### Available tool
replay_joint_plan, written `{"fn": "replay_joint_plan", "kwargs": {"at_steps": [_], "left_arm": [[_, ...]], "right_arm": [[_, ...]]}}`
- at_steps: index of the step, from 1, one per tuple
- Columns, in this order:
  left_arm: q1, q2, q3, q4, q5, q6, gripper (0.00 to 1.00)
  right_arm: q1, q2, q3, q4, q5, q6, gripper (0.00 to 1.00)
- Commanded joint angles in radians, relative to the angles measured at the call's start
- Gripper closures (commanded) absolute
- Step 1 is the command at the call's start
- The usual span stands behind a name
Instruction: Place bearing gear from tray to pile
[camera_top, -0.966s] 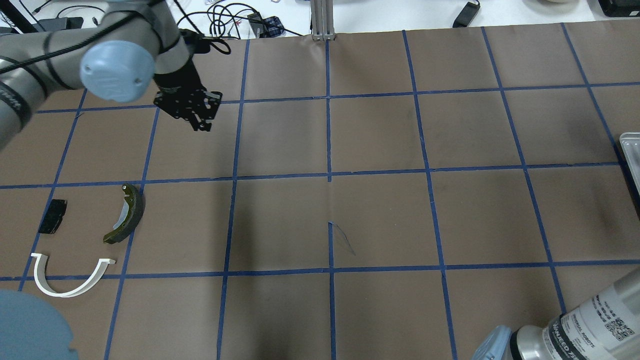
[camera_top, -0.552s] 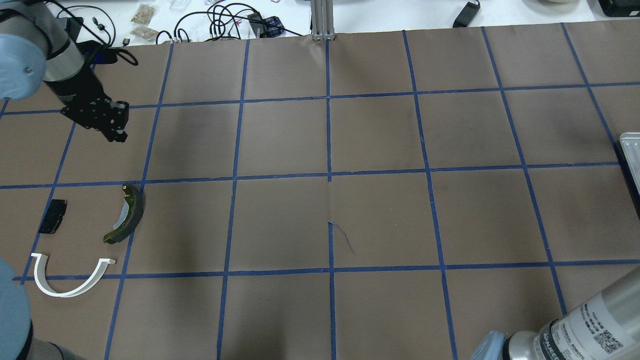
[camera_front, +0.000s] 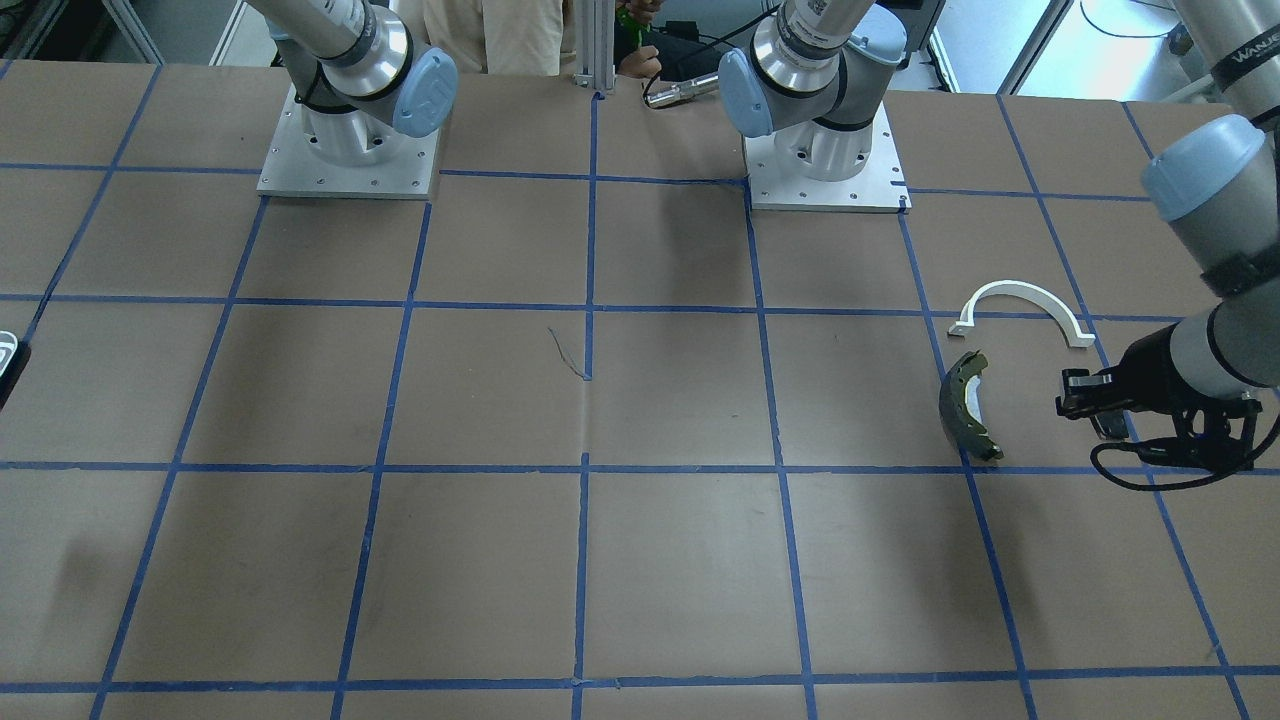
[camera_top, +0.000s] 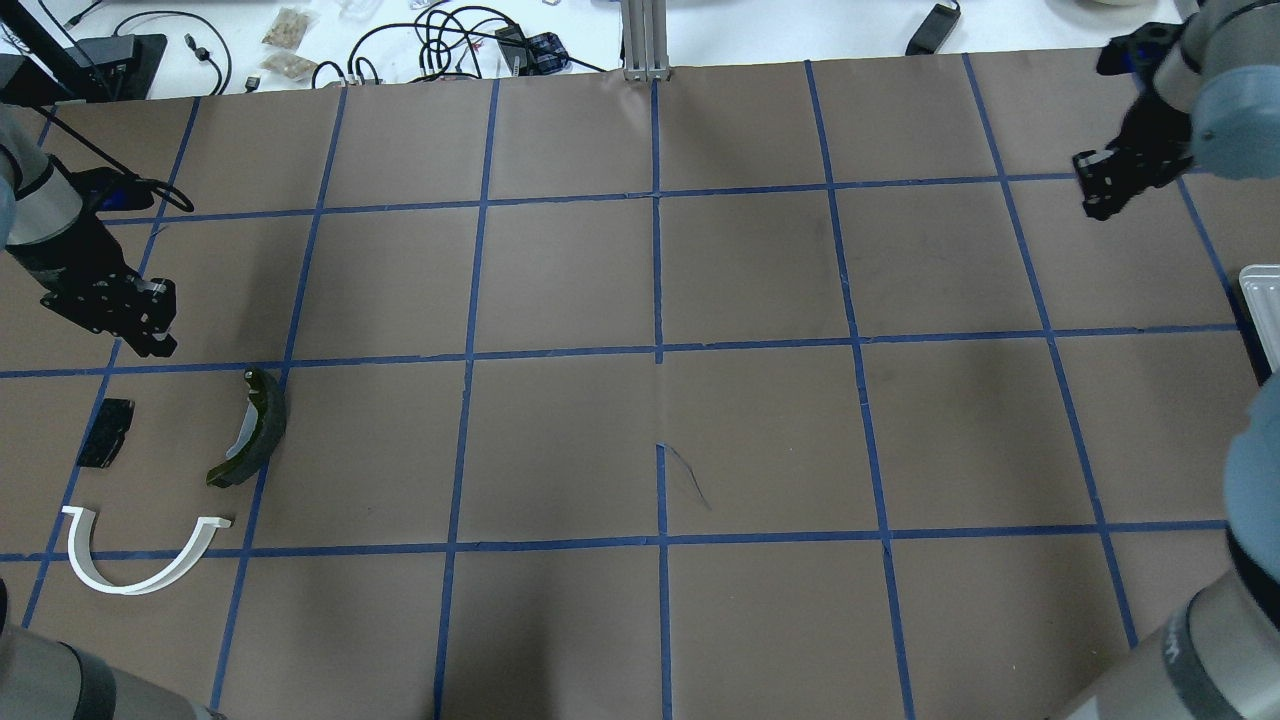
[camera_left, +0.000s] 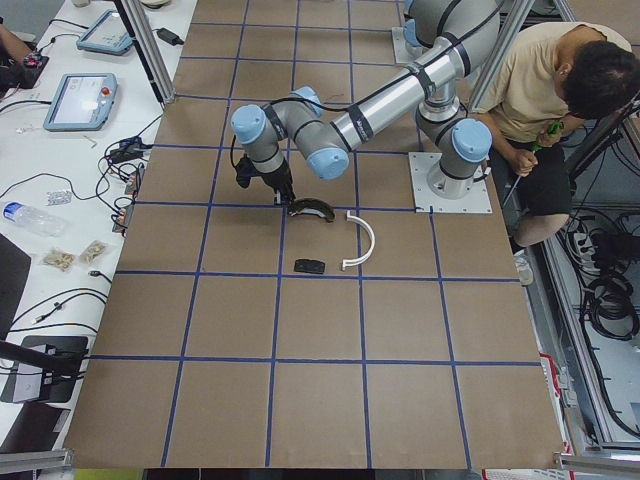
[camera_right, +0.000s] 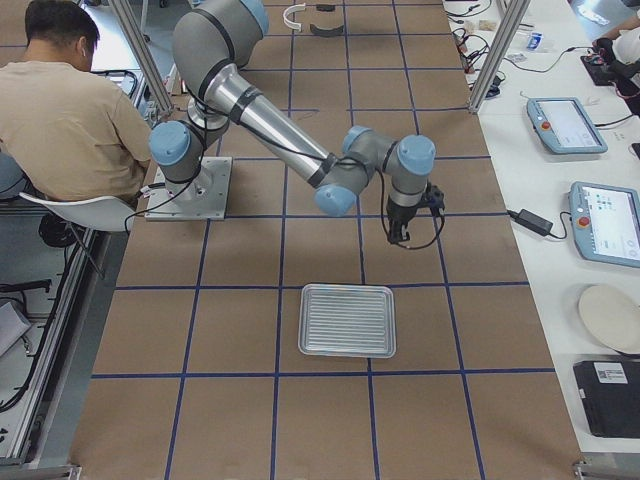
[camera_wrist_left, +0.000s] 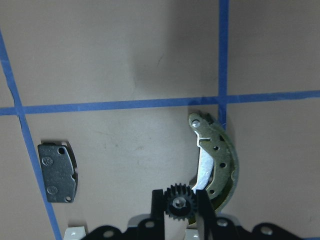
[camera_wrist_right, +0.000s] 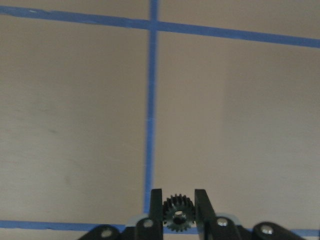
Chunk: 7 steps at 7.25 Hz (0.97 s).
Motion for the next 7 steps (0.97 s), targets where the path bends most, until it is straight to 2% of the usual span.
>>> {"fn": "replay_joint_plan", "kwargs": {"at_steps": [1, 3, 5, 6, 7], "left_arm": [[0.045, -0.013, -0.154, 0.231, 0.003, 0.031, 1.0], [0.056, -0.009, -0.255, 0.318, 0.0, 0.038, 1.0], [0.056, -0.01, -0.265, 0.323, -0.008, 0.041, 1.0], [0.056, -0.01, -0.265, 0.317, -0.006, 0.039, 0.79], [0.057, -0.007, -0.265, 0.308, 0.001, 0.039, 0.31]], "right_arm": [[0.279, -0.006, 0.016, 0.008, -0.003, 0.266, 0.96], [0.524, 0.029, 0.017, 0.005, 0.004, 0.544, 0.96], [0.715, 0.102, 0.016, -0.032, 0.007, 0.726, 0.96], [0.792, 0.144, 0.016, -0.07, 0.007, 0.817, 0.96], [0.847, 0.168, 0.016, -0.104, 0.01, 0.863, 0.96]]}}
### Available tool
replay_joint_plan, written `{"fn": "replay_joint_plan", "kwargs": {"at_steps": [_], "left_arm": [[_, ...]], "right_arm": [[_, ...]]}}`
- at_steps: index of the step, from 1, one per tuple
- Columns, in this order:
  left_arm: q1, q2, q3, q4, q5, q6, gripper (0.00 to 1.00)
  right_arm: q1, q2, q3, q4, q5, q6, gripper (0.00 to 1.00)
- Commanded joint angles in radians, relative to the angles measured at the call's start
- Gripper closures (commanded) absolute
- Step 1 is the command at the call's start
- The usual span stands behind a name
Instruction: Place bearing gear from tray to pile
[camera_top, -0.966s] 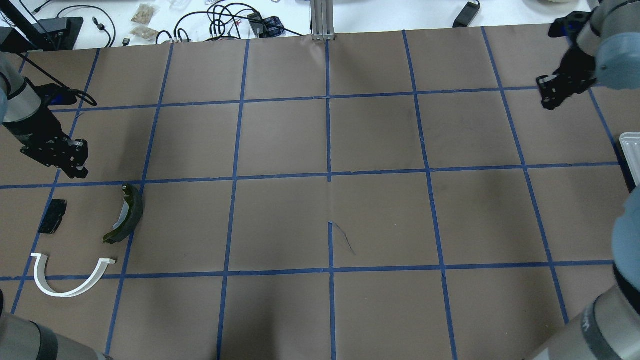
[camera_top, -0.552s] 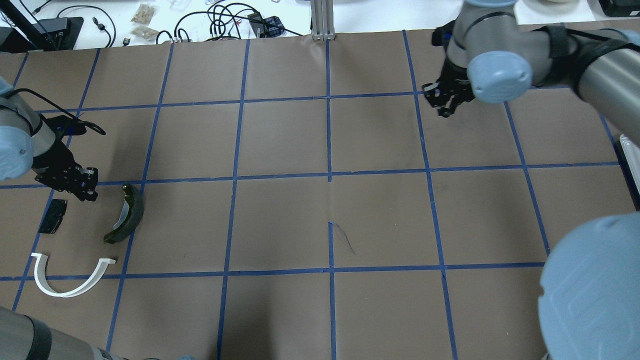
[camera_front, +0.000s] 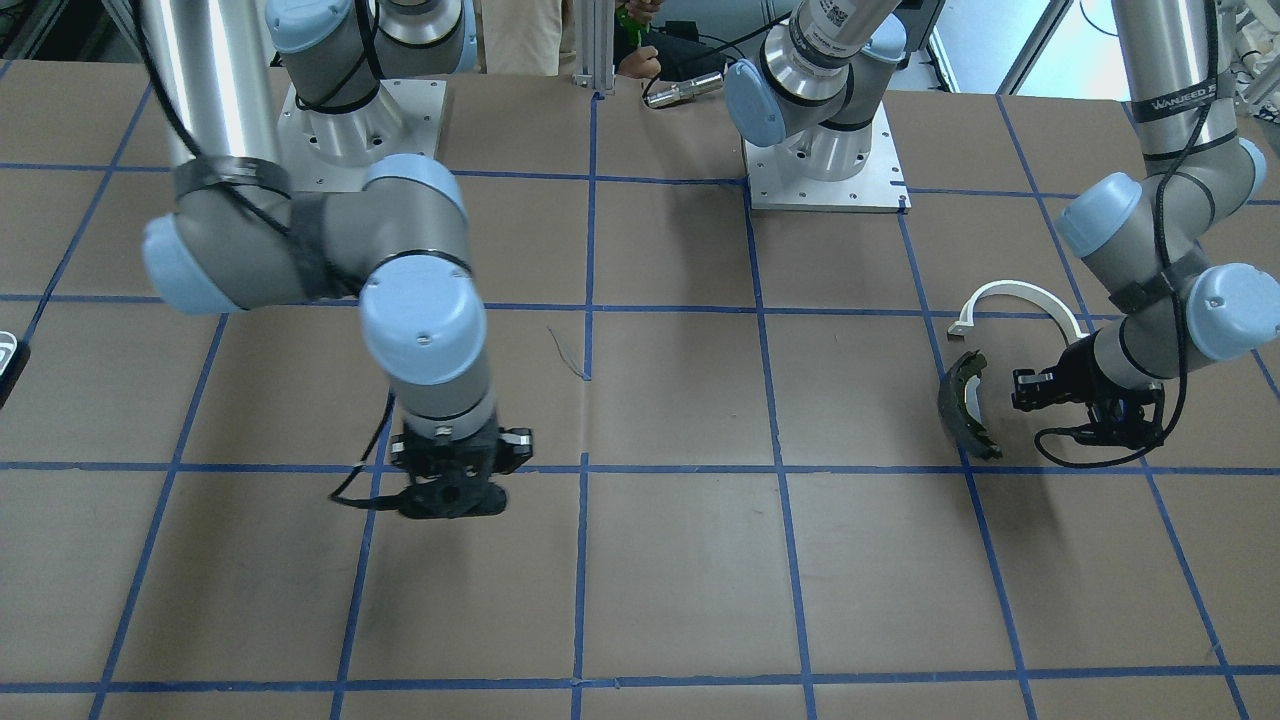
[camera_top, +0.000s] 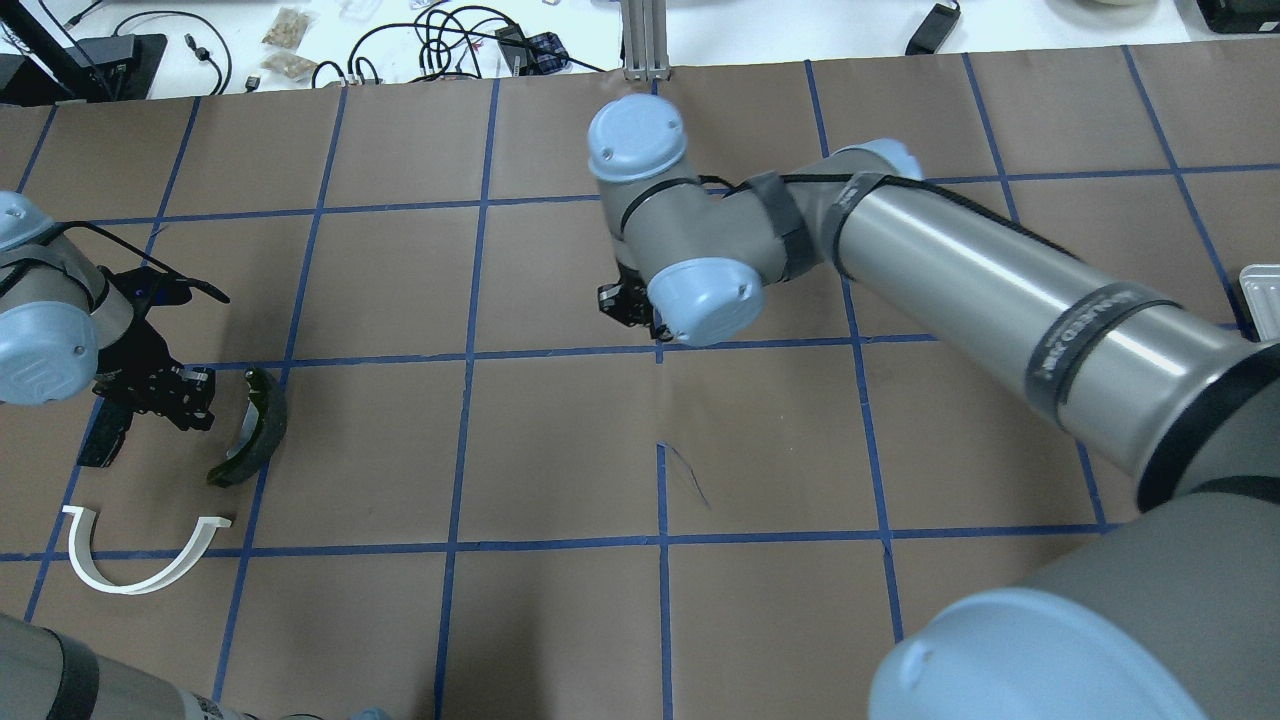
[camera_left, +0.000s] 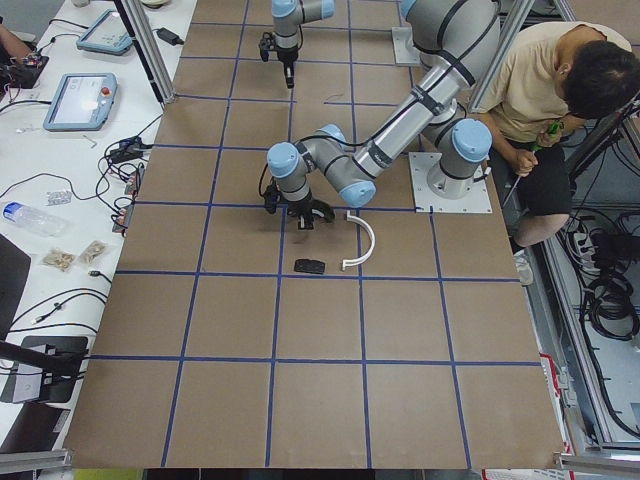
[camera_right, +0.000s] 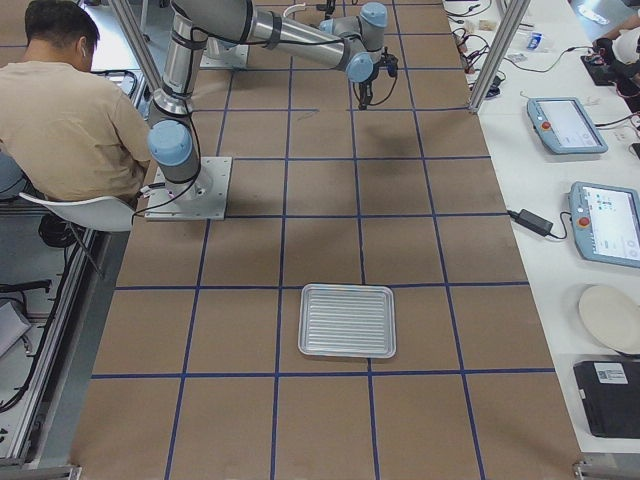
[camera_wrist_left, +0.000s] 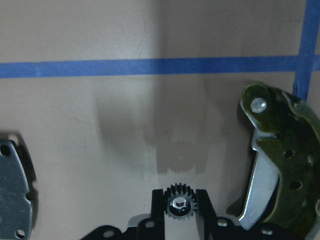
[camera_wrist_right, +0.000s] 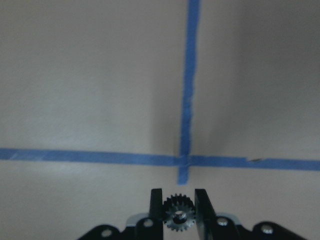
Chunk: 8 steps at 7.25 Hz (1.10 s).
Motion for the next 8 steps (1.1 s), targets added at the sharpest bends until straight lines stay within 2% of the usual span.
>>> {"fn": "replay_joint_plan", "kwargs": {"at_steps": [1, 2, 3, 4, 5, 6, 7, 8], "left_arm": [[0.001, 0.003, 0.0, -0.01, 0.009, -0.002, 0.0], [-0.002, 0.017, 0.003, -0.011, 0.01, -0.002, 0.0], [-0.011, 0.039, 0.018, -0.037, 0.01, -0.003, 0.0], [-0.018, 0.051, 0.072, -0.1, 0.007, -0.02, 0.0], [-0.026, 0.056, 0.184, -0.217, -0.002, -0.069, 0.0], [-0.081, 0.051, 0.307, -0.347, -0.026, -0.142, 0.0], [-0.185, 0.053, 0.396, -0.437, -0.039, -0.26, 0.0], [-0.318, 0.074, 0.425, -0.45, -0.047, -0.373, 0.0]], "right_arm": [[0.11, 0.043, 0.0, -0.047, 0.006, 0.099, 0.95], [0.111, 0.04, -0.002, -0.046, 0.01, 0.093, 0.84], [0.105, 0.042, 0.0, -0.067, 0.01, 0.073, 0.31], [0.077, 0.034, -0.003, -0.142, 0.012, 0.015, 0.0], [0.034, -0.014, -0.006, -0.141, 0.01, -0.002, 0.0], [-0.031, -0.08, -0.005, -0.098, 0.033, -0.06, 0.0], [-0.105, -0.157, -0.008, 0.028, 0.081, -0.132, 0.0], [-0.177, -0.249, -0.008, 0.12, 0.082, -0.137, 0.0]]}}
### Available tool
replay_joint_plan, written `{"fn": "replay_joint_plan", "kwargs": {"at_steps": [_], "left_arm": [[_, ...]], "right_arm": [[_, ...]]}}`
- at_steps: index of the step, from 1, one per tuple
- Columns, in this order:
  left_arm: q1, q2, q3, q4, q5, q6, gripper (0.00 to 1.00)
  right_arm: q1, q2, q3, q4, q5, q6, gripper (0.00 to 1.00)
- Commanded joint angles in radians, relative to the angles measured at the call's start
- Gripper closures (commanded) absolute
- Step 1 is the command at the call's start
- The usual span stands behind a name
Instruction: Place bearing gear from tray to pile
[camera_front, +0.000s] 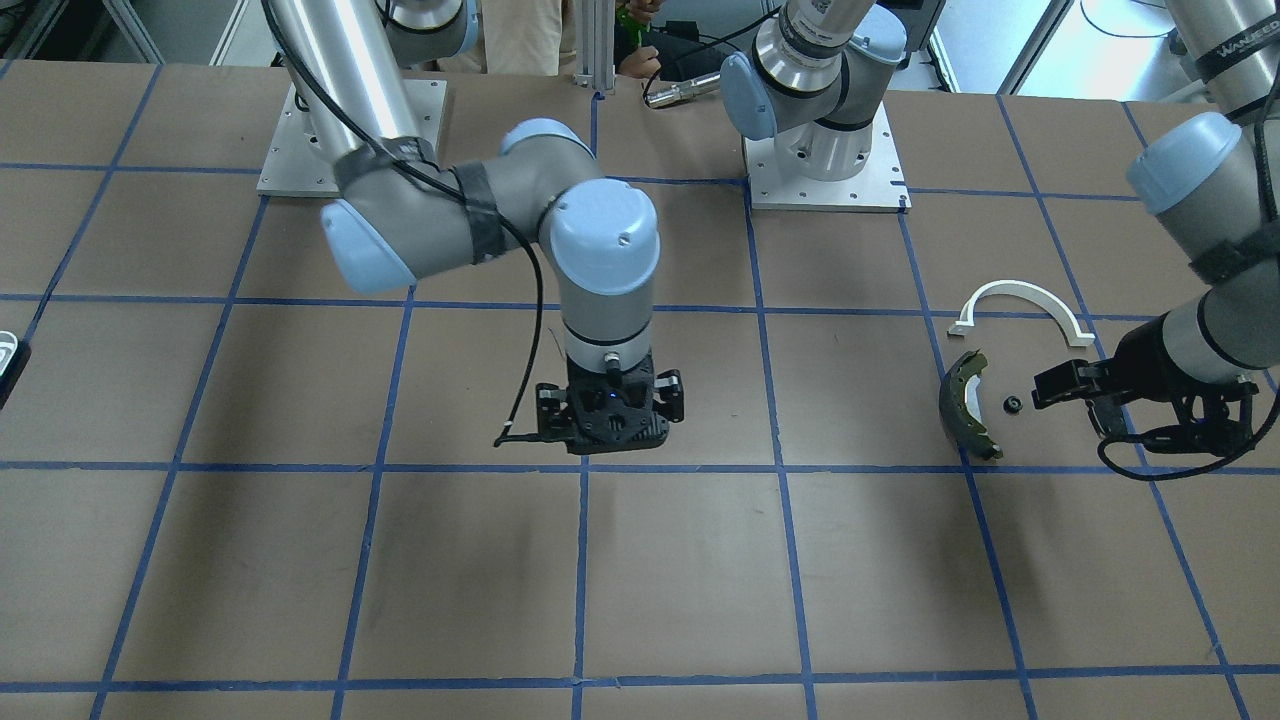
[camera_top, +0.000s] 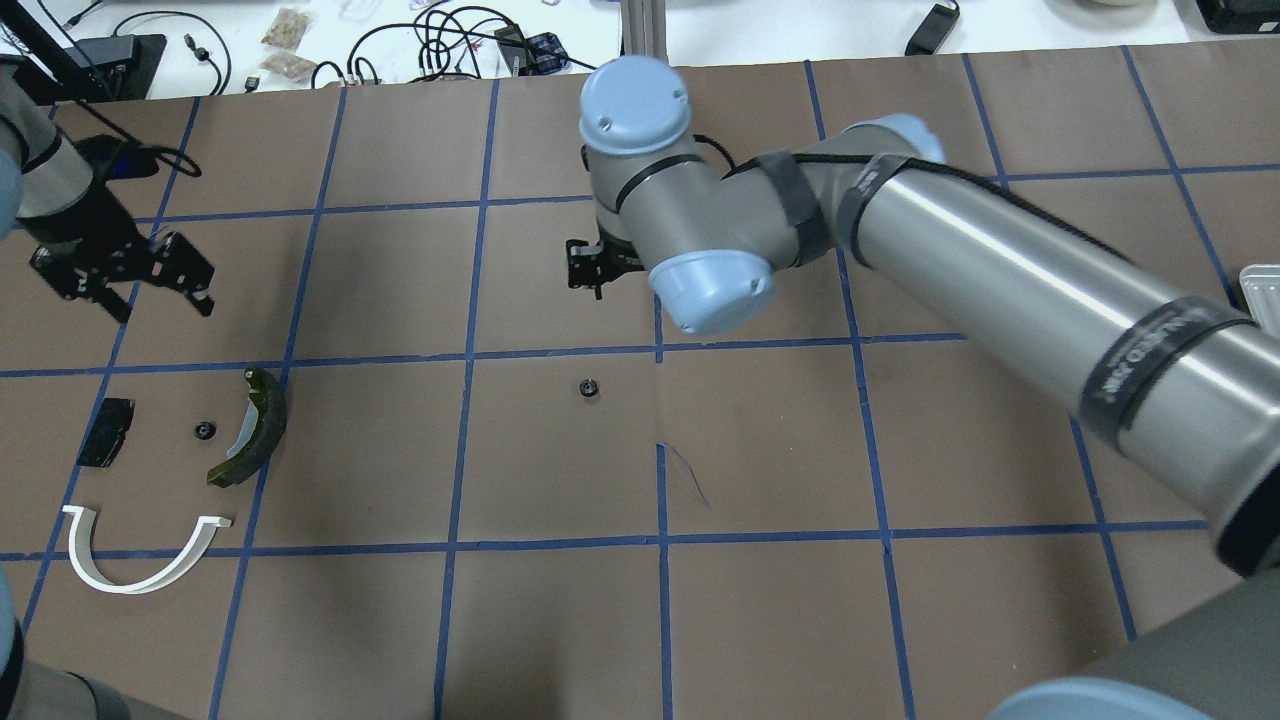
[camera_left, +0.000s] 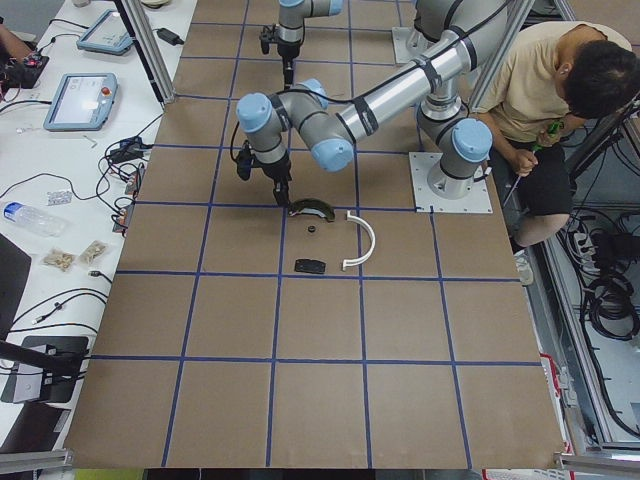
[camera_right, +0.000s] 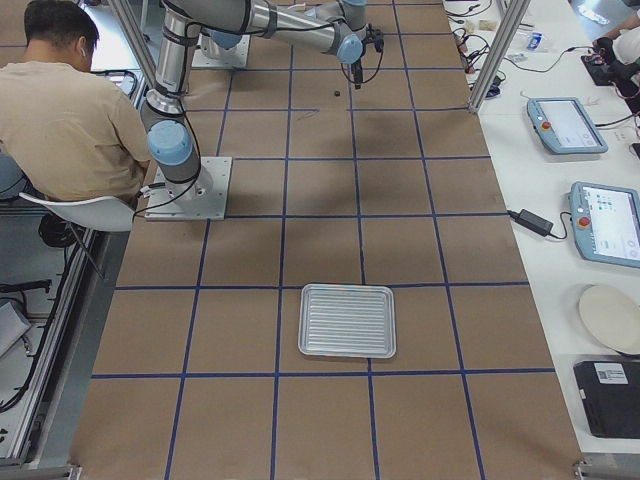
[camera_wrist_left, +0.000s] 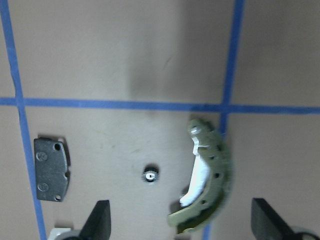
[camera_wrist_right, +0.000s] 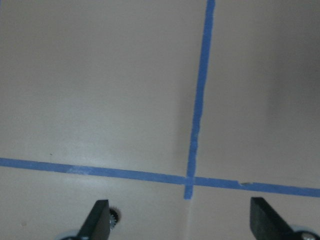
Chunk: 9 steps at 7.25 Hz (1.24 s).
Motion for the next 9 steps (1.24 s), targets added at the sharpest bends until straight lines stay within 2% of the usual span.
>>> {"fn": "replay_joint_plan", "kwargs": {"at_steps": [1, 3, 4, 6, 8, 9], "left_arm": [[-0.254, 0.016, 0.069, -0.056, -0.025, -0.232, 0.0], [-0.44, -0.013, 0.058, -0.033, -0.025, -0.419, 0.0], [-0.502, -0.025, 0.046, -0.001, -0.066, -0.476, 0.0], [-0.576, -0.051, -0.023, 0.152, -0.085, -0.486, 0.0], [-0.62, -0.086, -0.15, 0.365, -0.121, -0.547, 0.0], [-0.625, -0.1, -0.193, 0.395, -0.155, -0.551, 0.0]], "right_arm": [[-0.146, -0.178, -0.004, 0.209, 0.022, -0.04, 0.0], [-0.192, -0.321, -0.004, 0.324, 0.003, -0.137, 0.0], [-0.246, -0.374, -0.001, 0.4, 0.003, -0.191, 0.0], [-0.35, -0.402, -0.001, 0.45, -0.004, -0.196, 0.0], [-0.375, -0.419, 0.01, 0.456, -0.003, -0.234, 0.0], [-0.37, -0.419, 0.028, 0.453, -0.003, -0.286, 0.0]]}}
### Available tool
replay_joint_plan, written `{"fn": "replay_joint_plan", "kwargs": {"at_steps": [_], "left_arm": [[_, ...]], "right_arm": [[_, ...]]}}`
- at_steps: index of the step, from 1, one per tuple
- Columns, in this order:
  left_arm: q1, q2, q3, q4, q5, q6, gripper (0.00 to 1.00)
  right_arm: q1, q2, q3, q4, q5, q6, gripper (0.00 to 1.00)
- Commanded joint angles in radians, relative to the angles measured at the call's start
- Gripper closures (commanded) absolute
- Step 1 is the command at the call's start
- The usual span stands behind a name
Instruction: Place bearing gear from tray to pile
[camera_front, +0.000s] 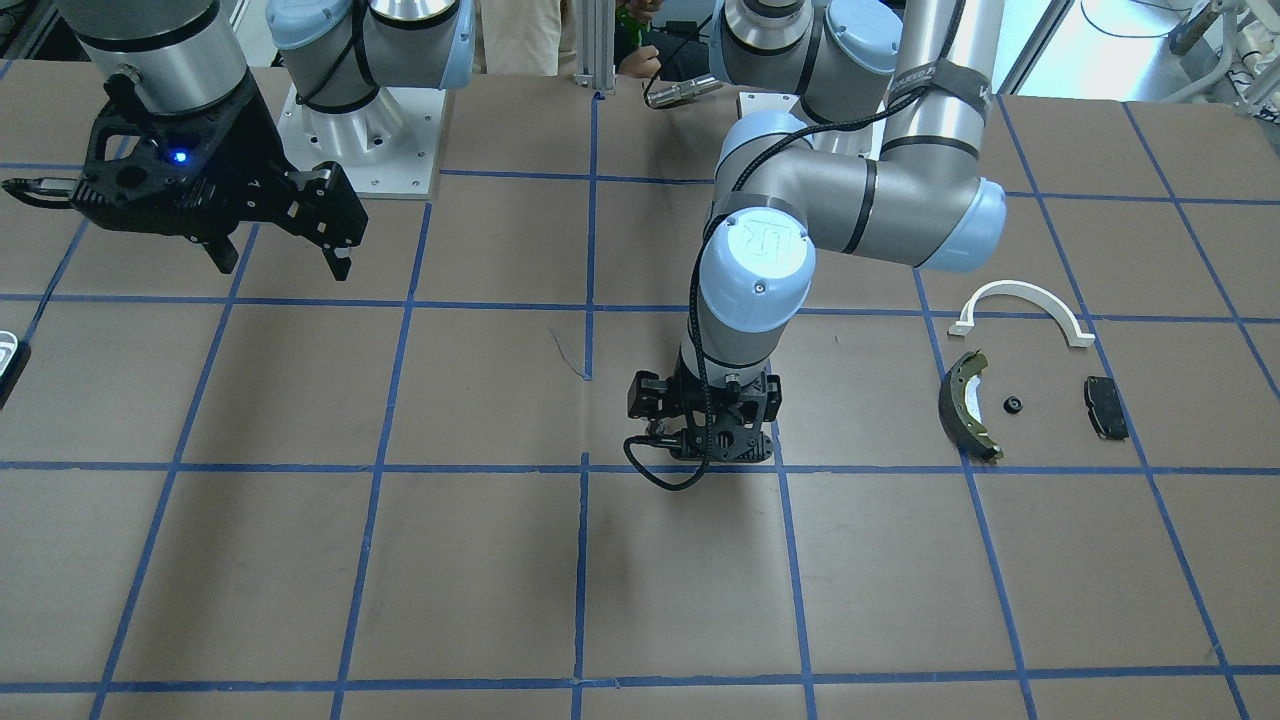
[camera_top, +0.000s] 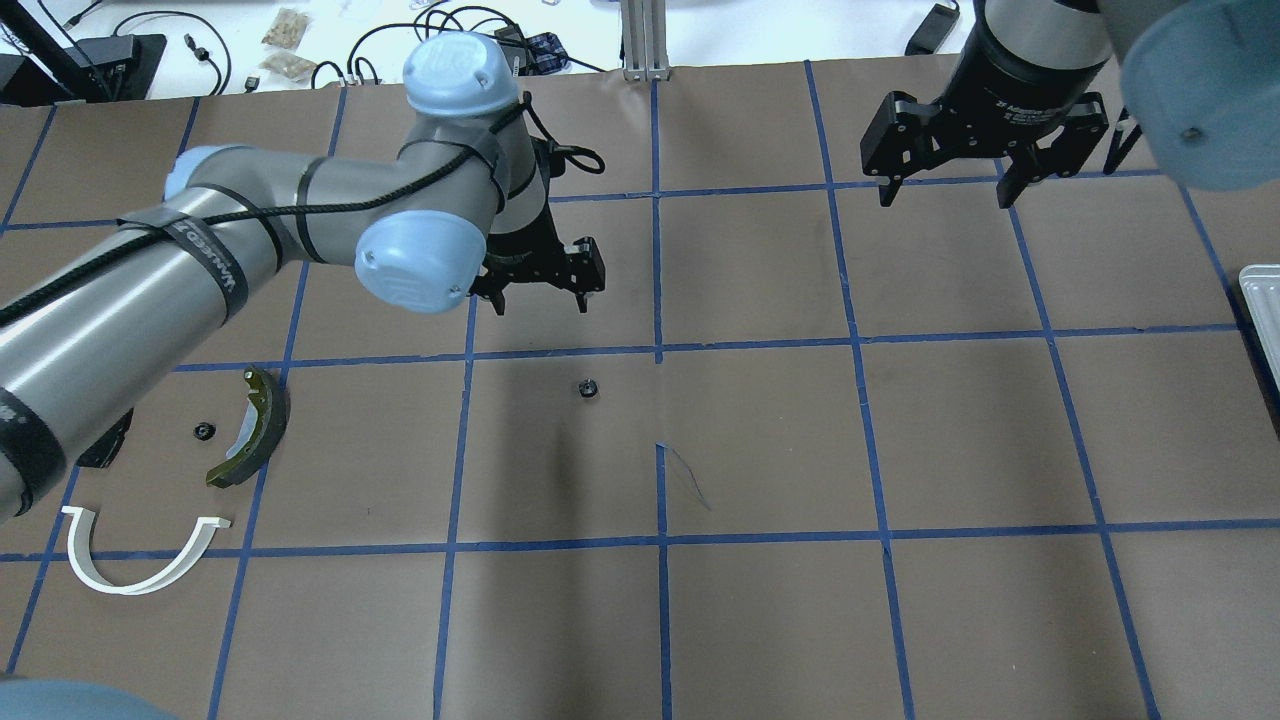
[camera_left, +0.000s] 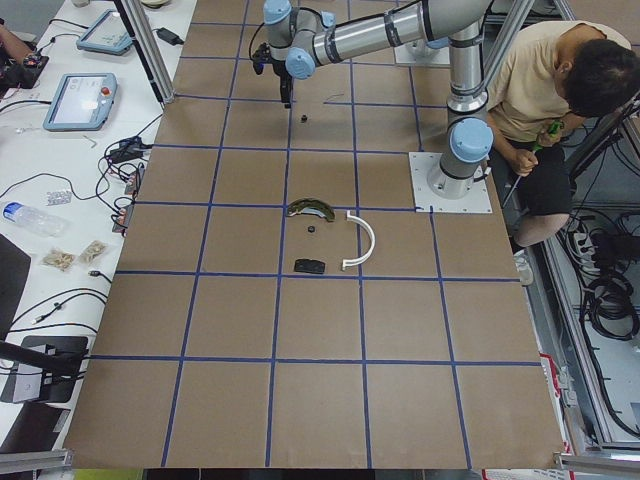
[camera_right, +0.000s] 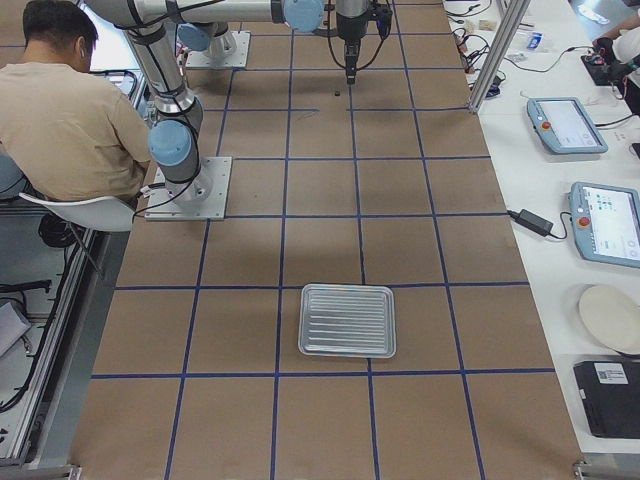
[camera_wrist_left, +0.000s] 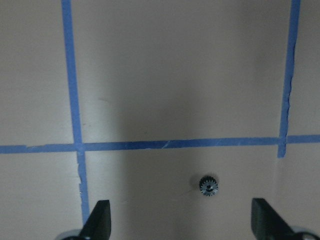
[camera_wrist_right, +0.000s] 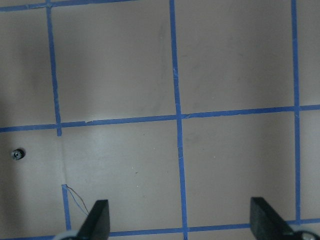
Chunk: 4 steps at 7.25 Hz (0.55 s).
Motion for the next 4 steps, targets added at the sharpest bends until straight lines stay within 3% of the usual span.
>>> {"fn": "replay_joint_plan", "kwargs": {"at_steps": [1, 3, 4], "left_arm": [[-0.034, -0.036, -0.084, 0.114, -0.036, -0.039, 0.0], [-0.053, -0.072, -0.098, 0.142, -0.028, -0.044, 0.0], [-0.053, -0.086, -0.099, 0.141, -0.026, -0.044, 0.05]], "right_arm": [[0.0, -0.005, 0.028, 0.0, -0.002, -0.047, 0.0], [0.005, 0.001, 0.037, 0.0, 0.013, -0.064, 0.0], [0.005, -0.01, 0.047, 0.0, 0.014, -0.085, 0.0]]}}
